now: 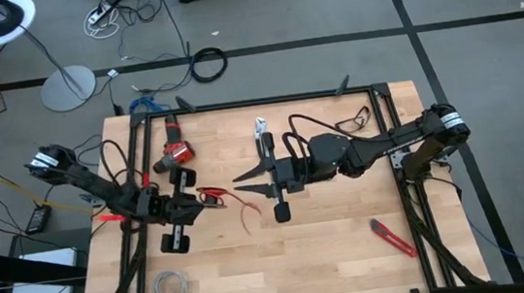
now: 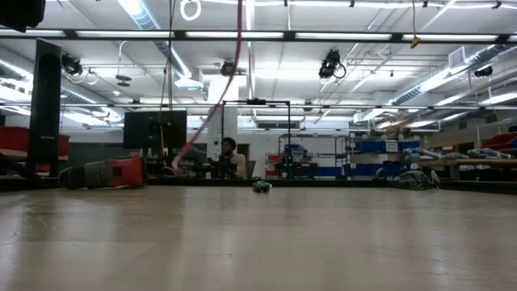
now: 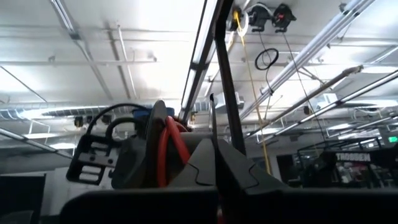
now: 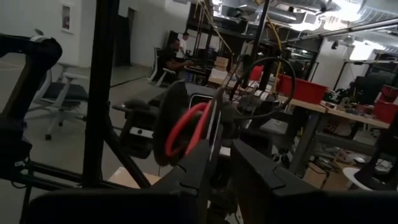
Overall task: Coil cords
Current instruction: Coil the red wire onto the black spool
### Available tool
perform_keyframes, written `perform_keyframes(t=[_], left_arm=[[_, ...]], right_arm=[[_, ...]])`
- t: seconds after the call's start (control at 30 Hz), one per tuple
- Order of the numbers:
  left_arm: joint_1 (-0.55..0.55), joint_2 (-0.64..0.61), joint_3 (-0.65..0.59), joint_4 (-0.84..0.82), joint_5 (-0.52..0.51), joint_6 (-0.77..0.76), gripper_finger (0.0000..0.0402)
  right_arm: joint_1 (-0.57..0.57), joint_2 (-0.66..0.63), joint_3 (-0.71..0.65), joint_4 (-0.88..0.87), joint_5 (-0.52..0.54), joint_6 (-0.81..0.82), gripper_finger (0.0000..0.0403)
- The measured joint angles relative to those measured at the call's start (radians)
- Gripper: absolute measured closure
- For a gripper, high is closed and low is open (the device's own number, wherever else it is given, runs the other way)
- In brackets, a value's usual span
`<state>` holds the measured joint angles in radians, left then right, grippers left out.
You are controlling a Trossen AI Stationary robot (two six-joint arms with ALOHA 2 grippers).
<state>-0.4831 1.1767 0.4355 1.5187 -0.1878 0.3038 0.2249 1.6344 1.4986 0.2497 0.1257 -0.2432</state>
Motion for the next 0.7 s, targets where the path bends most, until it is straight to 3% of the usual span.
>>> perform_keyframes(t=[0.6,0.7], left_arm=[[0.014,0.009,0.0,0.024,0.017,0.001,0.0401],[0.02,0.009,0.0,0.024,0.018,0.0,0.0401]], right_arm=[[0.0,0.022,-0.001,0.004,0.001,0.018,0.0338],[0.0,0.037,0.0,0.031,0.038,0.017,0.0332]])
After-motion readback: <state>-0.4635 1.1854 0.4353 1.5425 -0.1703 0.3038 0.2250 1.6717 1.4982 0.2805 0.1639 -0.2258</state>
